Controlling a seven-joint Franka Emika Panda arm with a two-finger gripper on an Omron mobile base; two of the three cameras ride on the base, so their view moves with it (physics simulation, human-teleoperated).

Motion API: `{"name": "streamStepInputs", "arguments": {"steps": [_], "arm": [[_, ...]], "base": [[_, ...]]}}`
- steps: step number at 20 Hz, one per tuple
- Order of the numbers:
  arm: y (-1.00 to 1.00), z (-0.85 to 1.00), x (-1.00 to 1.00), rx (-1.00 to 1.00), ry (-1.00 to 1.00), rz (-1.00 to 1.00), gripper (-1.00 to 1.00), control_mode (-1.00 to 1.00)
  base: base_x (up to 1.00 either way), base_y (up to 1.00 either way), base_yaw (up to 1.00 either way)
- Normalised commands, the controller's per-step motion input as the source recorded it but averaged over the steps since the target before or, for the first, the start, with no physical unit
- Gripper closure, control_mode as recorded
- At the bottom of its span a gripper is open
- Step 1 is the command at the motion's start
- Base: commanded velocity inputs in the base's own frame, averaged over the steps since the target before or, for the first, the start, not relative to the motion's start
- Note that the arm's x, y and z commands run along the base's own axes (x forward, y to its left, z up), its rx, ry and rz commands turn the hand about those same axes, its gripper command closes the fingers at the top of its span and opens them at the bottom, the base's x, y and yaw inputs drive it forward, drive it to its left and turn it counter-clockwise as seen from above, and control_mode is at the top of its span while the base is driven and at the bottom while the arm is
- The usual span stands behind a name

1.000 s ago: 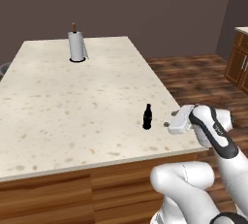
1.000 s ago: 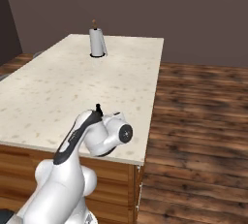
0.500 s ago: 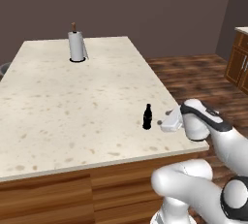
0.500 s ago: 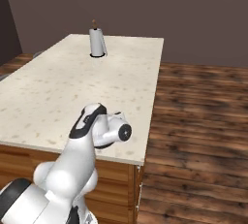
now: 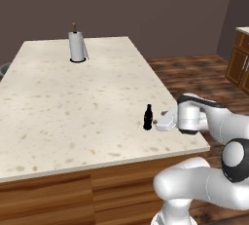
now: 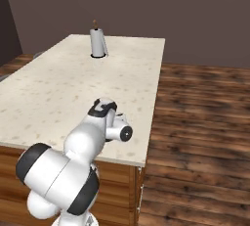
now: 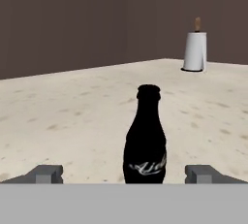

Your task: Pick the bottled drink from the counter and place it in the open cabinet.

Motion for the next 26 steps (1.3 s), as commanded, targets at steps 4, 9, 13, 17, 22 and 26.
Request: {"name": "streamStepInputs", "arguments": {"steps": [4,9,13,17,22,26], "arm": [[0.0,-0.06,0.26,0.04,0.02,0.01,-1.0,-1.0],[0.0,-0.01,0.29,0.06,0.02,0.0,-1.0,-1.0],[0.0,0.0,0.22,0.03,0.04,0.0,-1.0,-1.0],[0.0,0.0,0.17,0.01,0.04,0.0,-1.0,-1.0],[0.02,0.0,0.04,0.0,0.05,0.0,-1.0,-1.0],[0.09,0.0,0.09,0.0,0.05,0.0,-1.0,-1.0]], "base": [[0.0,0.0,0.0],[0.0,0.0,0.0],[0.0,0.0,0.0],[0.0,0.0,0.0],[0.0,0.0,0.0],[0.0,0.0,0.0]]}}
